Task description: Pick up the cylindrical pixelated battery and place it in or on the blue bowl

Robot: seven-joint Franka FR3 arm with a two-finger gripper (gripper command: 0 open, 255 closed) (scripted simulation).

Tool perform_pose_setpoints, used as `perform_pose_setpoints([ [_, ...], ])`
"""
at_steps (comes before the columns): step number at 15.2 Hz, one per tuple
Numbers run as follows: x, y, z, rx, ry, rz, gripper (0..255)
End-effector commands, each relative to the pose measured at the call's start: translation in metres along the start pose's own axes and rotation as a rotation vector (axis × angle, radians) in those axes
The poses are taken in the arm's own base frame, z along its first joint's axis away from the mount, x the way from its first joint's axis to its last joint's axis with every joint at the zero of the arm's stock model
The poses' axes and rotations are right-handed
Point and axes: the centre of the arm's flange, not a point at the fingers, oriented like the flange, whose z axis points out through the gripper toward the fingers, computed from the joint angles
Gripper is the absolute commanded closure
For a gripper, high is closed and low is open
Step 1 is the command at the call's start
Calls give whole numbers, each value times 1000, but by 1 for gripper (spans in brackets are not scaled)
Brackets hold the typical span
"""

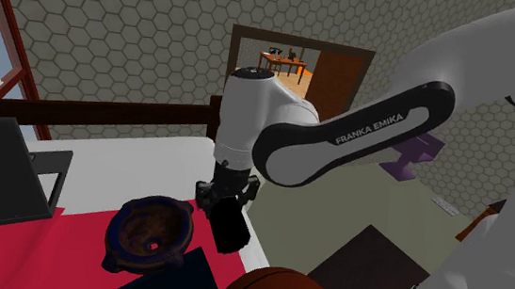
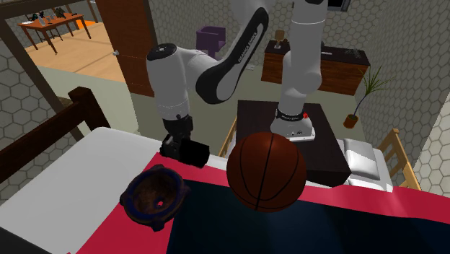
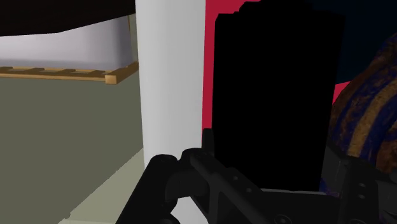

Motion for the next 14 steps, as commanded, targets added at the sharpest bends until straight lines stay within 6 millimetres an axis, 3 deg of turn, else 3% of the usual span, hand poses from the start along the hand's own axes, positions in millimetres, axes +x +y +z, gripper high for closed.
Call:
perform_pose_setpoints([
  [1, 0, 1, -12, 0, 0, 0, 255],
  [14, 0, 1, -80, 0, 0, 0, 255],
])
